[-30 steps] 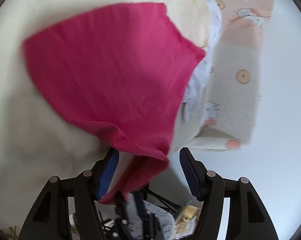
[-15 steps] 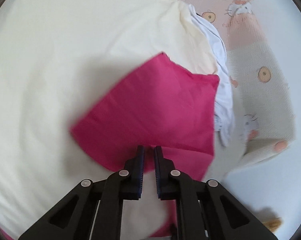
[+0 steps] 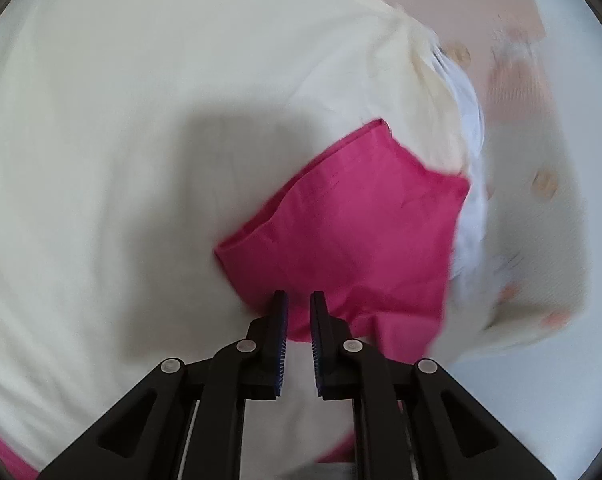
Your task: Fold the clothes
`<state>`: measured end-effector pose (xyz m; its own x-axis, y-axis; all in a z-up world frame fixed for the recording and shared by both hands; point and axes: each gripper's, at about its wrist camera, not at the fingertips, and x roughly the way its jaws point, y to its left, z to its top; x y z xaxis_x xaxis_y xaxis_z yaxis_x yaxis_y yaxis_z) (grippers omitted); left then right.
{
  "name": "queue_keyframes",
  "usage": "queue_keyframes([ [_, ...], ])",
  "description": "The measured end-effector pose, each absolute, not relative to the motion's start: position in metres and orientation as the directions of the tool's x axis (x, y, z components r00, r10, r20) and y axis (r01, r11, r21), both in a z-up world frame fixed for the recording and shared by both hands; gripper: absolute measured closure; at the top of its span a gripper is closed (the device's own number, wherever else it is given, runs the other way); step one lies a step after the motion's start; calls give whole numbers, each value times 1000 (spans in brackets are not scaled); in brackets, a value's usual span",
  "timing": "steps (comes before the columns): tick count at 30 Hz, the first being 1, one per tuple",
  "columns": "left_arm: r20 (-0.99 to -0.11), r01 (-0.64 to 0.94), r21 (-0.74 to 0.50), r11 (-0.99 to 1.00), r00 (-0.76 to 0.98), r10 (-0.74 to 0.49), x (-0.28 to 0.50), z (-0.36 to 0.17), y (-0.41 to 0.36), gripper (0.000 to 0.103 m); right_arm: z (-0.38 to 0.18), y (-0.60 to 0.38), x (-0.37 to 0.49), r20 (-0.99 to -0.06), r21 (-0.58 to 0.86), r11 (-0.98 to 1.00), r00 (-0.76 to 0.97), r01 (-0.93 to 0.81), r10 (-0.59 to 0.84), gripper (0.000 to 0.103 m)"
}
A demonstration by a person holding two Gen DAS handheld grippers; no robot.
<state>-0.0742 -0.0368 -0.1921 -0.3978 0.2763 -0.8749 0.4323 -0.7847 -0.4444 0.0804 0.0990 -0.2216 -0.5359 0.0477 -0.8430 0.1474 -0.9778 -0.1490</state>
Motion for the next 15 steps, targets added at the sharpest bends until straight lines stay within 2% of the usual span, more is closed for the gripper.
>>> queue_keyframes([
  [2, -906, 336, -331, -882, -376, 196, -80, -183, -17, 93, -220, 103, 79, -848, -129, -982, -529, 139, 36, 100],
  [4, -911, 274, -278, -920, -378, 163, -82, -177, -2, 93, -219, 105, 79, -849, -115, -984, -527, 135, 27, 100],
  [15, -934, 197, -254, -947, -305, 187, -92, -189, 23, 93, -218, 109, 76, -858, -71, -987, -514, 146, -15, 99],
])
